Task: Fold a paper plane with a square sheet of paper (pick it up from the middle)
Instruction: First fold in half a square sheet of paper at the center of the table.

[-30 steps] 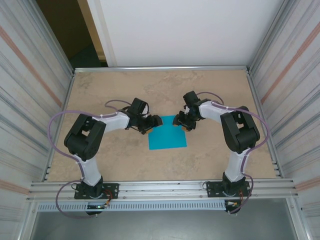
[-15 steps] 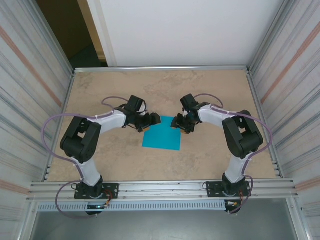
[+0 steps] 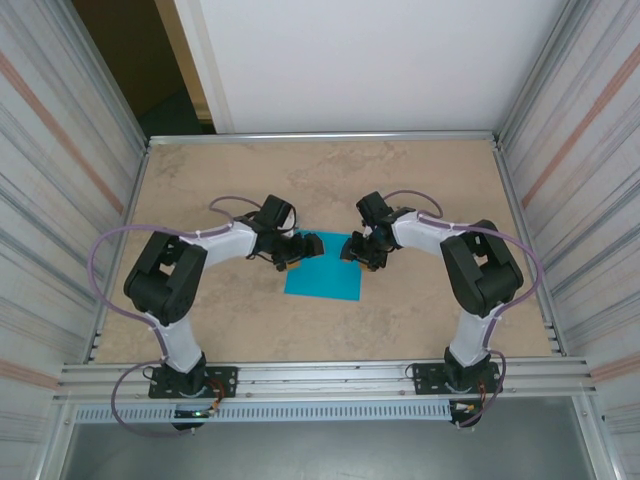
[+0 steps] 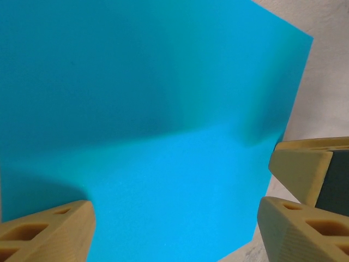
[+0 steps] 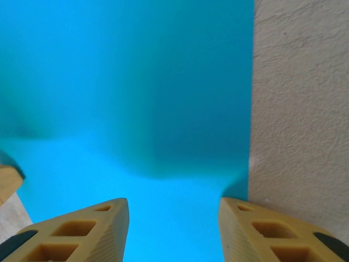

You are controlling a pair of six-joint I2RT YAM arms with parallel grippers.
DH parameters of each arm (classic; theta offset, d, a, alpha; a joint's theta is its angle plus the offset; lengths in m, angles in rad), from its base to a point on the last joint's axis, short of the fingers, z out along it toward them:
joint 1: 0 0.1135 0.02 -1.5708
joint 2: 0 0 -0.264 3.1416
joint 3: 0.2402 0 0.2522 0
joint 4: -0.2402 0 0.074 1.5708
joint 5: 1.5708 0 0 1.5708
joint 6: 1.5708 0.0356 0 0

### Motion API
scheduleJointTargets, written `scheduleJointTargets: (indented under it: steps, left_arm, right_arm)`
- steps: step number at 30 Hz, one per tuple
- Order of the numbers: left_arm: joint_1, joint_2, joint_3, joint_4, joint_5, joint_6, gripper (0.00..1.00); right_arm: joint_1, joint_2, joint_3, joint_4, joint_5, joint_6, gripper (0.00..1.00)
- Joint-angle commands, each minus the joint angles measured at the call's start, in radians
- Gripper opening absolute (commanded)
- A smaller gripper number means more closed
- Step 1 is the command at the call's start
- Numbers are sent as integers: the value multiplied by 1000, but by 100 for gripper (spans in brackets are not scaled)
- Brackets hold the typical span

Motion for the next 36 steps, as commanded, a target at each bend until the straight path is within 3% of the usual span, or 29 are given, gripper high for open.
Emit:
scheduleJointTargets:
  steps: [1,15,30,36]
  left_arm:
    - [19,10,-43,65,46,-36,79]
    - [33,-21,-104,130,59,-53,94]
    - [15,13,-31,59,53,18,78]
    - [15,22,0,35,46,52,66]
  right_arm:
    - [6,37,-6,1,12,19,45]
    - [16,116,54,51,-42,11,42]
    - [41,171,55,132,-134,66,34]
    - [26,131,12,167,-143,74,34]
